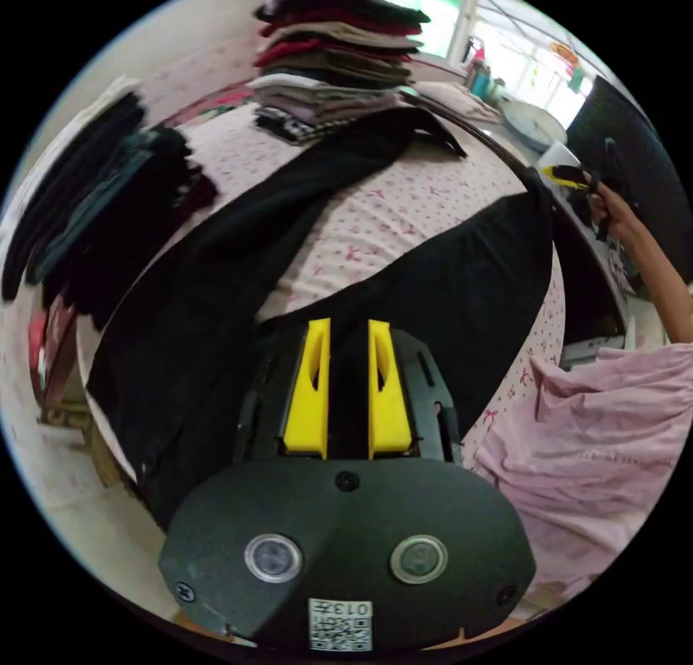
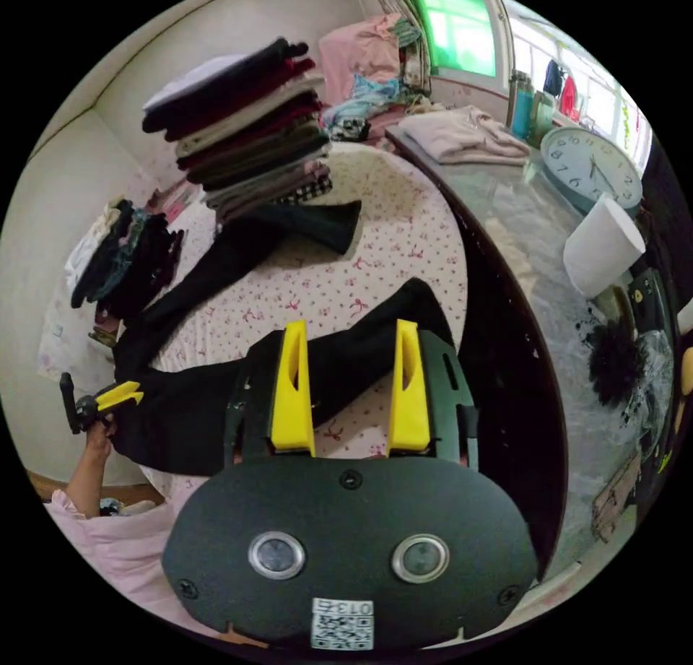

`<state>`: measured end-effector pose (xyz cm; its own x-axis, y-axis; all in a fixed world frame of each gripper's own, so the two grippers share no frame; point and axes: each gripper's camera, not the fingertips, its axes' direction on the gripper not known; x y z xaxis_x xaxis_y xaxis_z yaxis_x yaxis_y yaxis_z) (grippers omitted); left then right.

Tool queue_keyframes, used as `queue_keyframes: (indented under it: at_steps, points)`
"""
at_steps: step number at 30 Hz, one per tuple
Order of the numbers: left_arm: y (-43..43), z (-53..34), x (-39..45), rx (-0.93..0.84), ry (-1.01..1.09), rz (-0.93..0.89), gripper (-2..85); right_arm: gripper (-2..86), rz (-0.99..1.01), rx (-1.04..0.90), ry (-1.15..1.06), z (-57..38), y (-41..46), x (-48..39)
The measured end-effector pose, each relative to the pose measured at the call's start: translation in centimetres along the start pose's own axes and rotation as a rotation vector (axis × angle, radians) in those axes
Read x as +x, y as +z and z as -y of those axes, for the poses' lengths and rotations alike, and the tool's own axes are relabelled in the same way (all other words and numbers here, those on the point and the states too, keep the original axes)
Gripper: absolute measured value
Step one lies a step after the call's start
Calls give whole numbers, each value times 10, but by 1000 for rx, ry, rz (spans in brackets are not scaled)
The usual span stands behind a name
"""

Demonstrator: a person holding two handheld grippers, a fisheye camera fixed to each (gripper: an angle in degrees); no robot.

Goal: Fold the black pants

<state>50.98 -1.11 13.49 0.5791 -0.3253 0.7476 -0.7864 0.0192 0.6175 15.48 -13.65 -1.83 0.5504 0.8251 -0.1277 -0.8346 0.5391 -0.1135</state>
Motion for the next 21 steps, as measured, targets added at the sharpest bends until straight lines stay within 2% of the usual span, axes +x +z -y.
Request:
queue_keyframes:
  at_steps: [3, 6, 8, 9, 11, 12, 15, 16, 19, 21]
  points:
    - [41, 63, 32, -112, 111, -57, 107, 91, -116, -154, -8, 4, 35, 16]
    - [68, 98, 50, -182, 137, -53, 87, 46, -139, -197, -17, 7, 39, 36]
    - [71, 114, 56, -203, 146, -42, 53, 33, -23, -106, -70, 14, 12, 52]
    - [69, 123, 61, -198, 195, -105, 20, 29, 66, -18, -101, 16, -9, 59]
    - [57, 136, 65, -162, 171, -91, 9, 25, 200, 155, -174, 15, -47, 71]
    - [44, 142, 69, -121, 156, -73, 6, 24, 272, 280, -231, 8, -69, 80]
    - [9, 150, 70, 74, 26, -8, 3, 25, 295, 441, -187, -10, -85, 117]
    - [8, 153, 68, 114, -24, -25, 4, 26, 284, 431, -154, -11, -80, 128]
    - [40, 169, 68, 10, -45, -111, 11, 29, 211, 148, 82, -11, -19, 178]
    - [40, 169, 67, 31, -97, -122, 22, 29, 108, 28, 172, -19, 3, 196]
